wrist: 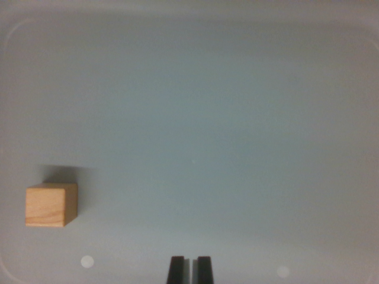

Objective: Push wooden cube

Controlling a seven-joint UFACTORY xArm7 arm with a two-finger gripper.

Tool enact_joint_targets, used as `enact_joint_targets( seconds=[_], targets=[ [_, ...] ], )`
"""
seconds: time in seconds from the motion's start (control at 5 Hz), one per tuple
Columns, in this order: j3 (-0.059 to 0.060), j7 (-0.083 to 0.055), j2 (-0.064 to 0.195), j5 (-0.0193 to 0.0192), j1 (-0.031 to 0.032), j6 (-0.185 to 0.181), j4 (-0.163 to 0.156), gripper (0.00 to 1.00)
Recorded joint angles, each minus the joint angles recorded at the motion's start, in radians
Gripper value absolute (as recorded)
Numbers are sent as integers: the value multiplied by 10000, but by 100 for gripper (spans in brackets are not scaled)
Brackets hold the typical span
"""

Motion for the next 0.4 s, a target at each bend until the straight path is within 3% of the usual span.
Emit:
enact_joint_targets(
  seconds=[0.2,0.4],
  targets=[
    [99,201,61,-7,87,-329,-301,0],
    [99,201,61,-7,87,-329,-301,0]
  ],
)
